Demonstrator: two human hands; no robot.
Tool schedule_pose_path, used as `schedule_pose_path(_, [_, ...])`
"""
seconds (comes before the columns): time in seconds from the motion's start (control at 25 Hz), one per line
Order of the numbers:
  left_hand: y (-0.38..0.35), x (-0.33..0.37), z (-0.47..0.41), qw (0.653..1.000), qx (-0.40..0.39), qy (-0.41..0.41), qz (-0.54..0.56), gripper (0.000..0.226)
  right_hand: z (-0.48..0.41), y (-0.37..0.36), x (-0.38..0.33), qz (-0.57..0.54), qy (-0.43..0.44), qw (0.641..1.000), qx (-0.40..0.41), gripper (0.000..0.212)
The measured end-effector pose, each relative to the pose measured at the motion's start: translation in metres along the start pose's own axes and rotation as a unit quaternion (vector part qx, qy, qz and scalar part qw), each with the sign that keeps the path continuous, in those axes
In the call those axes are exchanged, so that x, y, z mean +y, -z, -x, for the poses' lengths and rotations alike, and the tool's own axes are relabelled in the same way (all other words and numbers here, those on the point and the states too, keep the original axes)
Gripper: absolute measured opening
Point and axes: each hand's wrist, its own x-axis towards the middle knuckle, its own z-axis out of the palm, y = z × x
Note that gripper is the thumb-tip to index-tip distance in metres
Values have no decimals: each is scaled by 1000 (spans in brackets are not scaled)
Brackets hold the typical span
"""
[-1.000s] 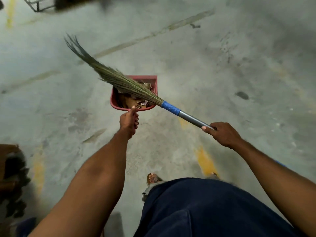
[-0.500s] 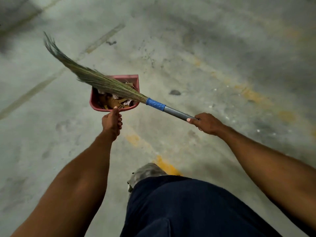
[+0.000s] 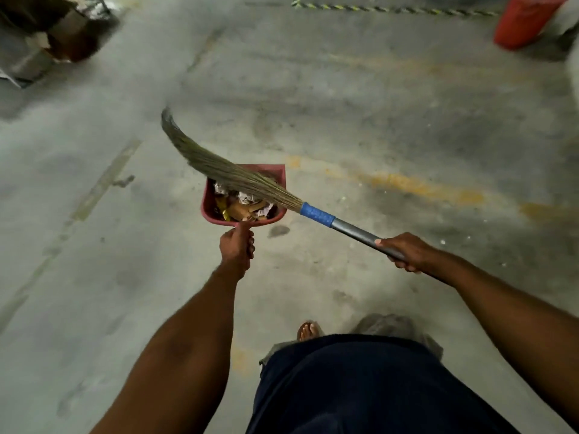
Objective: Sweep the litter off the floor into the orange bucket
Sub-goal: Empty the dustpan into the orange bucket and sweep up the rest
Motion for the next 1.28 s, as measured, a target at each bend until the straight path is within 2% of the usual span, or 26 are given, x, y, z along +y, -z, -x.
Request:
schedule_pose_path(0.36, [-197,109,-125,991,-96,-36,-87,35,-97,125,-3,-102,-45,991,78,58])
schedule_pose_path(0.6, [-361,160,-192,985,-117,-43,-116,35,-186,250,8,-139,-68,984,94,59])
schedule_pose_path(0.92, [-555,234,-254,981,-145,-42,-121,35,-275,424,11,-155,-55,978,125,58])
schedule_pose_path(1.28, [-792,324,-358,967,-196,-57,-152,33,-407,599,9,-184,-101,962,176,56])
